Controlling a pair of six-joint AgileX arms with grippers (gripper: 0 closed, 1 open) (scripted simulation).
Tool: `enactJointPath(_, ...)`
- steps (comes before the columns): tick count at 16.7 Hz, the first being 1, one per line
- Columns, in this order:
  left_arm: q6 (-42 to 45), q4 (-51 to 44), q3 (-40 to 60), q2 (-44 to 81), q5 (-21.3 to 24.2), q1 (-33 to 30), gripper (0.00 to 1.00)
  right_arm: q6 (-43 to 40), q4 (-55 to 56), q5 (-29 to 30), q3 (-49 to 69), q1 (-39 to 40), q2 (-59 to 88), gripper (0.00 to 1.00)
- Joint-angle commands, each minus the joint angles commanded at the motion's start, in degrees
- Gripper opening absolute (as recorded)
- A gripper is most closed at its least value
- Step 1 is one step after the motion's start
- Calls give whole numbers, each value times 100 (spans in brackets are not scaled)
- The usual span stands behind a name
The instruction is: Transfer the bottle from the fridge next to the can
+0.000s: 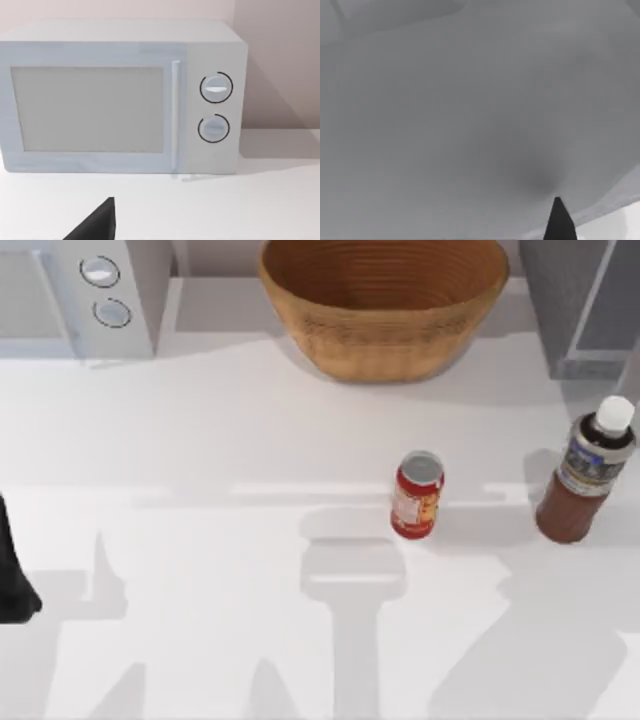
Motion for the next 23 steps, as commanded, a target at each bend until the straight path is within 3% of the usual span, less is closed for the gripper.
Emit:
enactJointPath(4,0,0,0,0,0,0,100,782,433,907,-401,1151,-308,100)
enactJointPath(7,0,0,0,0,0,0,100,1095,605,1268,-564,1610,-433,100)
enactJointPath(15,0,0,0,0,0,0,100,1103,567,1341,-366,1557,-204,100)
enactJointPath(23,0,0,0,0,0,0,100,1109,150,1359,1710,1575,1412,100)
